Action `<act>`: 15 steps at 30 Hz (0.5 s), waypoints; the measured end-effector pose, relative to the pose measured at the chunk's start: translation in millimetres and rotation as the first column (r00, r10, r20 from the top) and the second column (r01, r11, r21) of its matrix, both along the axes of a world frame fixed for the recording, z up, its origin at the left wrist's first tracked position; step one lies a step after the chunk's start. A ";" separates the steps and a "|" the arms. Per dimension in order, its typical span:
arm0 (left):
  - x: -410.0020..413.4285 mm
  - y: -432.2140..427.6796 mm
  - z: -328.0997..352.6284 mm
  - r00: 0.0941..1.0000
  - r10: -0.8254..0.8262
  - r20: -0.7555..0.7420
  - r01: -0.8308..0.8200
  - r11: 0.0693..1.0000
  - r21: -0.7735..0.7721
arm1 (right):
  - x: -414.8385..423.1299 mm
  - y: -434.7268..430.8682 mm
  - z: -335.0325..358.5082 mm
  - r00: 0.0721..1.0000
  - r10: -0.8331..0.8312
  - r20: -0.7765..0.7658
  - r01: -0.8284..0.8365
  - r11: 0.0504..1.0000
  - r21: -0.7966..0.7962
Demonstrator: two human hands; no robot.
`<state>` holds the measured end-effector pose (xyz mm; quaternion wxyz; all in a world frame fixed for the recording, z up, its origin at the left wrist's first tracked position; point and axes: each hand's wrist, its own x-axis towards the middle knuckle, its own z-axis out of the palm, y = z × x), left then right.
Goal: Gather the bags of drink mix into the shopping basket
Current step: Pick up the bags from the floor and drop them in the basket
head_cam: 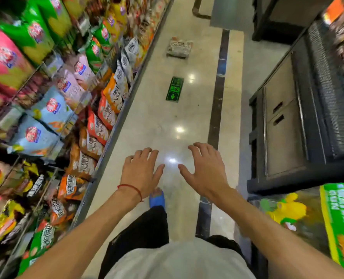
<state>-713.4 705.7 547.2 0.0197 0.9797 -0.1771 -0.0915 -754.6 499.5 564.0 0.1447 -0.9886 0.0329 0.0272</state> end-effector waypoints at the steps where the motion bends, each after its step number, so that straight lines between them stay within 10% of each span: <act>1: 22.0 -2.0 0.1 1.000 -0.017 0.000 0.017 1.000 0.004 | 17.8 -0.4 -0.2 1.000 -0.026 -0.006 0.026 1.000 0.011; 15: 298.3 -62.9 -3.5 0.977 -0.210 -0.030 0.211 0.976 0.045 | 248.7 -64.2 -5.6 0.989 -0.136 -0.053 0.140 0.987 0.077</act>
